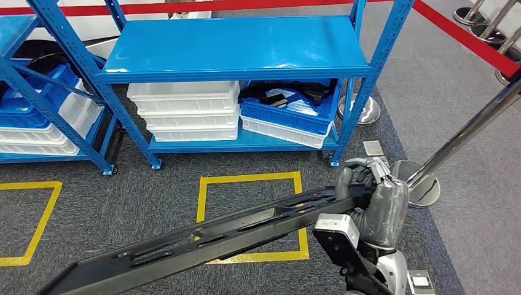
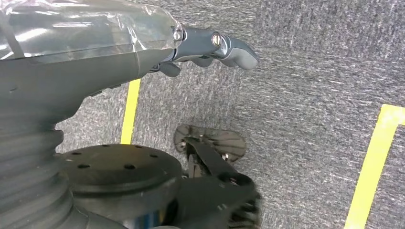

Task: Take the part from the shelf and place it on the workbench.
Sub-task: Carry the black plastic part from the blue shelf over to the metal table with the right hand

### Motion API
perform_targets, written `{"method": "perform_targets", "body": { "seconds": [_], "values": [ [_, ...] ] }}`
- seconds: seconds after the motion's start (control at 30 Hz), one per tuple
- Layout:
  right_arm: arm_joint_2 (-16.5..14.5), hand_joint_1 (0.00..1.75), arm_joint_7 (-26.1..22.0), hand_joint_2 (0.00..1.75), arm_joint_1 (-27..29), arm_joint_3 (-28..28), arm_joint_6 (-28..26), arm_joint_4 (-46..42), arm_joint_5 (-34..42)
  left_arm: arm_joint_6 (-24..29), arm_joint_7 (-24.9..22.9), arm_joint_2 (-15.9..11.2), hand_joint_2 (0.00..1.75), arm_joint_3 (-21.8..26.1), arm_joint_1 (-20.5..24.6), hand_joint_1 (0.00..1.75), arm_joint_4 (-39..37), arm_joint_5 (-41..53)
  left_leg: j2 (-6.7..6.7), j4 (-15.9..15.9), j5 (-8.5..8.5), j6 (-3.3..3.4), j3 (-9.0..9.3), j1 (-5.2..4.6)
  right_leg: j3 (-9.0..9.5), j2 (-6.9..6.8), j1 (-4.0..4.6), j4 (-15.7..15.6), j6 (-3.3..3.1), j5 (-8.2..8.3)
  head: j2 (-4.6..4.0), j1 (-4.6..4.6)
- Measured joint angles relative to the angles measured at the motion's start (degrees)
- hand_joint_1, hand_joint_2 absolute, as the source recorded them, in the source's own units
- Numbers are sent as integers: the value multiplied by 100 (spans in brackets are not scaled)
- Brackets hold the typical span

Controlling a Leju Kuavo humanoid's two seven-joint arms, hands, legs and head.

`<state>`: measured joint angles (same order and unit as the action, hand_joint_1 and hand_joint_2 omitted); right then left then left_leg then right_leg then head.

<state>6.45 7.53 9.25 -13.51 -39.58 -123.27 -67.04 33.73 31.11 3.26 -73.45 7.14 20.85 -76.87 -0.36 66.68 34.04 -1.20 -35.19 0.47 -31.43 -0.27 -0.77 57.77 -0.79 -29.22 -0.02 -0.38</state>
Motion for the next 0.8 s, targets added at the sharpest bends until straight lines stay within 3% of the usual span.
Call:
{"method": "perform_targets", "body": {
  "seconds": [0.07, 0.1, 0.13, 0.23, 0.3, 0.4, 0.47, 0.53, 0.57, 0.6, 0.63, 0.67, 0.73, 0.8],
  "values": [
    [0, 175, 7, 175, 5, 1, 0, 0, 10, 4, -9, 0, 175, -1, -8, 0, 0, 1, 1, 673, 265, -27, -294, 9, -5, -40, 9, 6, -15, -1, 0, -20],
    [0, 175, 10, 175, 7, 1, 0, 0, 13, 6, -10, 0, 175, -1, -14, 0, -1, 2, 1, 795, 259, -31, -340, 10, -4, -56, 11, 11, -14, -2, 0, -20],
    [0, 175, 11, 175, 9, 1, 0, 0, 13, 7, -11, -1, 175, -1, -18, 0, -1, 3, 4, 688, 143, -27, -281, 12, -2, -67, 11, 17, -12, -4, 0, -21],
    [0, 175, 22, 175, 11, 1, 0, 0, 8, 9, -10, -1, 175, -1, -14, 0, -1, 4, 63, -412, -377, 21, 229, 10, 2, -85, 26, 51, 23, -26, 0, -31],
    [0, 175, 34, 175, 10, 1, 0, 0, -11, 10, -5, 0, 175, 1, -13, 0, -1, 8, 93, -763, -458, 63, 356, -2, -19, -92, 49, 76, 69, -33, 0, -27],
    [1, 175, 77, 175, 10, 1, -1, -3, -60, 7, 1, 0, 175, 1, -20, 0, -2, 34, 70, -810, -489, 161, 344, -10, -34, -102, 40, 100, 153, -53, 0, -11],
    [2, 175, 96, 175, 12, 3, -2, -10, -80, 3, 4, 0, 175, 1, -14, 0, -2, 56, 68, -852, -527, 231, 343, 14, -154, -64, 24, 398, 209, -286, 0, 17],
    [2, 175, 108, 175, 26, 4, -2, -15, -83, -5, 5, 0, 175, 1, -13, 0, -2, 69, 65, -854, -542, 259, 325, 18, -468, -28, 10, 1116, 252, -680, 0, 58],
    [2, 175, 114, 175, 36, 5, -2, -15, -84, -9, 5, -1, 175, 1, -16, 0, -3, 71, 61, -851, -545, 264, 317, 15, -619, -21, 3, 1461, 266, -809, 0, 70],
    [2, 175, 119, 175, 47, 5, -2, -15, -84, -10, 5, -1, 175, 1, -19, 0, -4, 72, 53, -847, -546, 265, 312, 13, -700, -18, -1, 1654, 275, -836, 0, 74],
    [2, 175, 120, 175, 53, 6, -2, -15, -85, -11, 5, -1, 175, 1, -20, 0, -5, 73, 39, -842, -546, 264, 313, 13, -671, -14, -2, 1617, 275, -743, 0, 75],
    [2, 175, 121, 175, 55, 7, -2, -15, -85, -12, 5, -1, 175, 0, -17, 0, -6, 74, 20, -835, -544, 261, 318, 15, -532, -5, -5, 1341, 267, -551, 0, 77],
    [3, 175, 122, 175, 55, 9, -2, -15, -82, -19, 5, 0, 175, 0, -6, 0, -7, 78, -23, -815, -539, 237, 315, 8, -151, 68, -5, 527, 237, -184, 0, 88],
    [3, 175, 121, 175, 57, 13, -2, -17, -67, -28, 5, 0, 175, 0, 0, 0, -7, 81, -58, -797, -550, 183, 286, -3, 26, 137, 5, 94, 199, -75, 0, 93]
  ]
}}
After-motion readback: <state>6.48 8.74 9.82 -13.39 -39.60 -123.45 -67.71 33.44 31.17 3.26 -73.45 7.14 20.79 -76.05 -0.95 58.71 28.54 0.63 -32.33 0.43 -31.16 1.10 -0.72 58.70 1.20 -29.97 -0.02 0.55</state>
